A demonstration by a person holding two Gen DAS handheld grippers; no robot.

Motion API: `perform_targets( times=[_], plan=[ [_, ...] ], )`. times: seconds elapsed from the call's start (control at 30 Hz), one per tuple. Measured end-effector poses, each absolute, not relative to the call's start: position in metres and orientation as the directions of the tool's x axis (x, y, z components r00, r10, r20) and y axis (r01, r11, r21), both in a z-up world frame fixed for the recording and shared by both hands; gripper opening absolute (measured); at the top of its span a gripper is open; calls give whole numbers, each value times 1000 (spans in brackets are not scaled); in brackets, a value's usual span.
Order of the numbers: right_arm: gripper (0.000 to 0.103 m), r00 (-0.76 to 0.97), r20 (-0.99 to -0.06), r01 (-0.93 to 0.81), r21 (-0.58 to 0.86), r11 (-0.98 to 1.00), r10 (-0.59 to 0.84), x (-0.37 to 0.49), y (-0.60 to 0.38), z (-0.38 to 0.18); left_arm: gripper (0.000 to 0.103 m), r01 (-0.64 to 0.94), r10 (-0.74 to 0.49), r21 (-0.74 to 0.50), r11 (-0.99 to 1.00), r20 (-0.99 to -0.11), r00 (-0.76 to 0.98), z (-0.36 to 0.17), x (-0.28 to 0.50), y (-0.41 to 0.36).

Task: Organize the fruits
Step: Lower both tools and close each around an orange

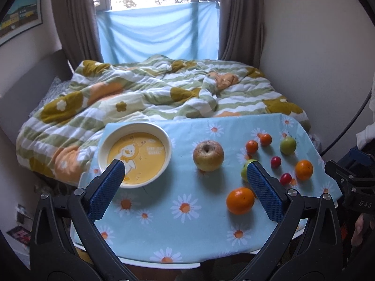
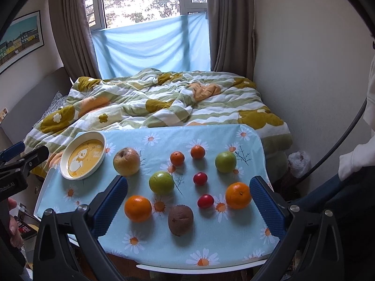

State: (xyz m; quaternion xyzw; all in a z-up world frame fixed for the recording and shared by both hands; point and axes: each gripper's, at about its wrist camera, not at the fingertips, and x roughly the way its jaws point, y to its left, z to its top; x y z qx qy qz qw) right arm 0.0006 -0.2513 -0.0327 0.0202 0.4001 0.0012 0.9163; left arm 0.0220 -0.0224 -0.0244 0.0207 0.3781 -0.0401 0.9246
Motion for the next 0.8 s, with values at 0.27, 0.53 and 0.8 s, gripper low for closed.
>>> perform_targets(
  times=[0.27,0.53,0.8],
  plan=[
    [103,618,-786,11,39,999,24,3,-294,-79,103,173,-116,-8,985,-776,620,-79,28,-65],
    [103,582,-813,-17,9,1000,17,20,-327,-119,103,194,-137,-34,980,-826,547,-132,35,-96],
    [90,554,-832,-118,-73,990,5,35,-335,-153,103,184,-137,-52,982,-861,491,-174,42,-113]
  ],
)
